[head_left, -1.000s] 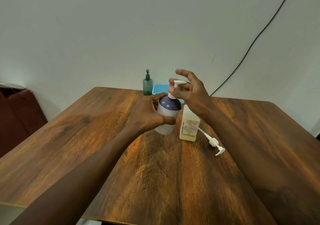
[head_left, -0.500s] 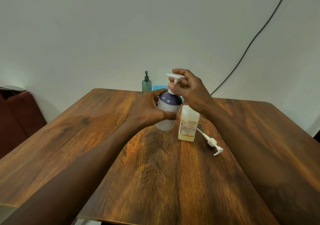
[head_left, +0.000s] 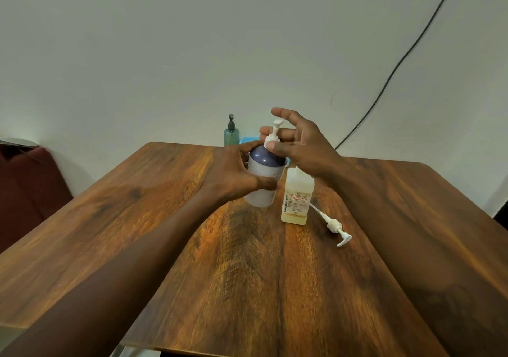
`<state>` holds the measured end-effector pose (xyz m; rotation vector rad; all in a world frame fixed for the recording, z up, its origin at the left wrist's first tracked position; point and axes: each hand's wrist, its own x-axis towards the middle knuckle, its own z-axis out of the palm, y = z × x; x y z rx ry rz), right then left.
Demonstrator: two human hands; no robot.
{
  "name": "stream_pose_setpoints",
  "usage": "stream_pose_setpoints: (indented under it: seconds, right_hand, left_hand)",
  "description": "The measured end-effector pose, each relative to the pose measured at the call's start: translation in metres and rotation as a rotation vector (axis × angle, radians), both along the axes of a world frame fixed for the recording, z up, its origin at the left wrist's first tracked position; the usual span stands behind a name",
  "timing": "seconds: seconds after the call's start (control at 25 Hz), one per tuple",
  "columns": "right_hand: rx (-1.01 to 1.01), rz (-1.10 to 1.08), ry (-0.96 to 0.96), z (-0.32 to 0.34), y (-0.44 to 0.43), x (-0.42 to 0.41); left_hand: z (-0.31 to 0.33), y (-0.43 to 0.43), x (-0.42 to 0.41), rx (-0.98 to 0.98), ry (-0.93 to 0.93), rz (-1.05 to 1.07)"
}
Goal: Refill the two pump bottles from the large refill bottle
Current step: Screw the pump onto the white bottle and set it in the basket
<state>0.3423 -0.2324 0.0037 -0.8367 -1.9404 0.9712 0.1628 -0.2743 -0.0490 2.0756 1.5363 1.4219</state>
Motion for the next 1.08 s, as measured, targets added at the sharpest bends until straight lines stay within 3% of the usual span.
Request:
stream_pose_setpoints:
  seconds: [0.08, 0.28, 0.52, 0.72, 0.92, 1.08]
  right_hand:
    - [0.053, -0.009, -0.031, 0.0, 0.001, 0.002]
    - [0.171, -0.282, 0.07, -0.001, -0.008, -0.011]
    - [0.365, -0.518, -0.007, -0.003, -0.011, -0.028]
    - [0.303, -0.398, -0.003, -0.001, -0.007, -0.018]
    - [0.544, -0.576, 0.026, -0.004, -0.004, -0.021]
    - [0.639, -0.496, 0.034, -0.008, 0.003, -0.024]
  left_hand:
    - [-0.001, 0.0, -0.001, -0.009, -0.002, -0.006]
    - [-0.007, 0.001, 0.006, -0.024, -0.04, 0.08]
    - [-0.012, -0.002, 0.017, 0.057, -0.089, 0.156]
    - [-0.006, -0.004, 0.013, 0.133, -0.058, 0.137]
    - [0.001, 0.004, 0.011, 0.138, -0.029, 0.164]
    - [0.002, 0.013, 0.009, 0.151, -0.016, 0.2]
